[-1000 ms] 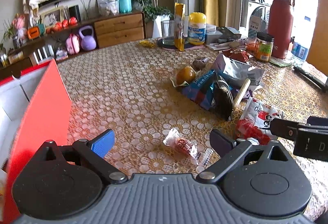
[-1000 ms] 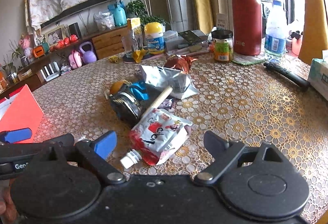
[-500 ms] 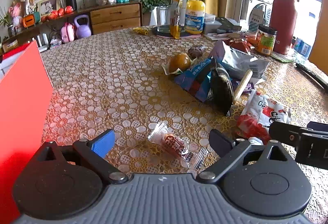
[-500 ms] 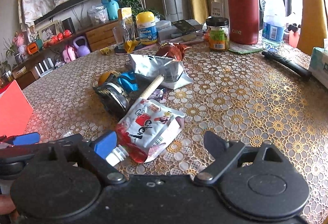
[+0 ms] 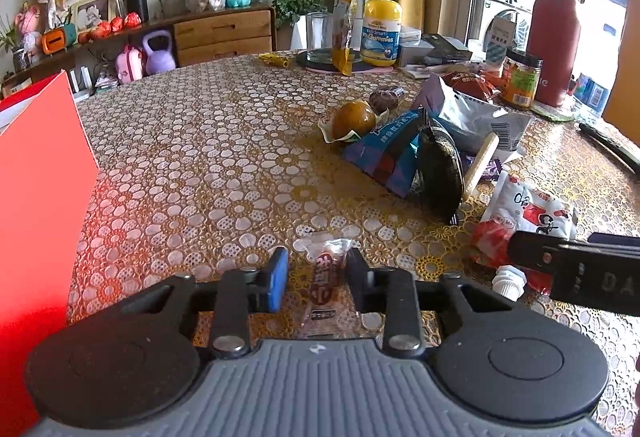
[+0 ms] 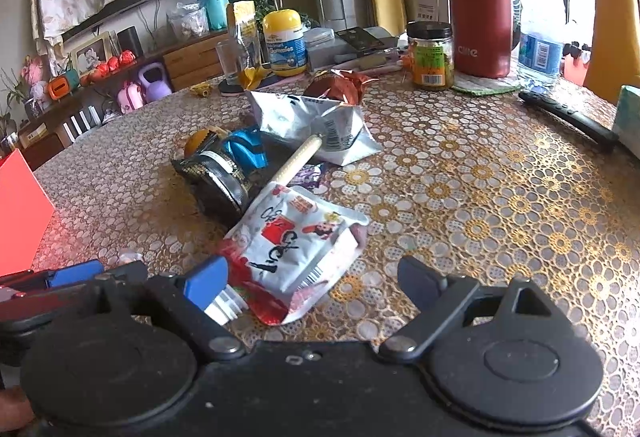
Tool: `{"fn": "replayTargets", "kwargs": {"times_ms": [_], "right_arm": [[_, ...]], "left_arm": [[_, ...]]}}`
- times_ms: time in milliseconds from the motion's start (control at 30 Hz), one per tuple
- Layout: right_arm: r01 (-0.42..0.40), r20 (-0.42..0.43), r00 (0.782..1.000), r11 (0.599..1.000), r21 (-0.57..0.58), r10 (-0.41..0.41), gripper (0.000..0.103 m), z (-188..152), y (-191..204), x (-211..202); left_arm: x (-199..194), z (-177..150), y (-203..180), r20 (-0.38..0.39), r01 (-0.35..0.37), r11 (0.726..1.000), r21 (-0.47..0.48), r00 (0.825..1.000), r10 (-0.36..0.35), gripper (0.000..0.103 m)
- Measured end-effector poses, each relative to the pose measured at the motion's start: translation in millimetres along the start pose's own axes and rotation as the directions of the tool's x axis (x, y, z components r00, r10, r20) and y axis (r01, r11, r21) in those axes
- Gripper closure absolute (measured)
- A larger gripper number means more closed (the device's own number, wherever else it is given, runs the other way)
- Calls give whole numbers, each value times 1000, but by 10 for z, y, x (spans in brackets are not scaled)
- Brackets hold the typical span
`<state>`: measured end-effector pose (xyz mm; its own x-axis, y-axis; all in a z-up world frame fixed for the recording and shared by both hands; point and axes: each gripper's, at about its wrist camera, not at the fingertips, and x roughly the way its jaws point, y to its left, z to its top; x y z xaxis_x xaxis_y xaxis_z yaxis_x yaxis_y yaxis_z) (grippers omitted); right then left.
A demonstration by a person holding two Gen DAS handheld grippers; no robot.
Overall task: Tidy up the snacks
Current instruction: 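Grasp the small wrapped candy with the left tool while the right tool grasps the white-red pouch, then carry the candy and pouch over the box and release both inside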
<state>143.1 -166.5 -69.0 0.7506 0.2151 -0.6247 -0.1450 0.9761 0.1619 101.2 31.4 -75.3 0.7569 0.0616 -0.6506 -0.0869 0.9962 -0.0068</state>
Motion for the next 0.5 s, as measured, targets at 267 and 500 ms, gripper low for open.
{"fn": "replayTargets", "kwargs": {"times_ms": [267, 500], "right_arm": [[21, 1, 1000, 1000, -6, -21, 11, 52, 136, 139], [74, 9, 997, 997, -37, -73, 0, 36, 321, 297]], "left_arm": [[-35, -35, -15, 14, 22, 999, 28, 1000, -22, 87], [-64, -52, 7, 20, 24, 999, 33, 999, -25, 87]]}}
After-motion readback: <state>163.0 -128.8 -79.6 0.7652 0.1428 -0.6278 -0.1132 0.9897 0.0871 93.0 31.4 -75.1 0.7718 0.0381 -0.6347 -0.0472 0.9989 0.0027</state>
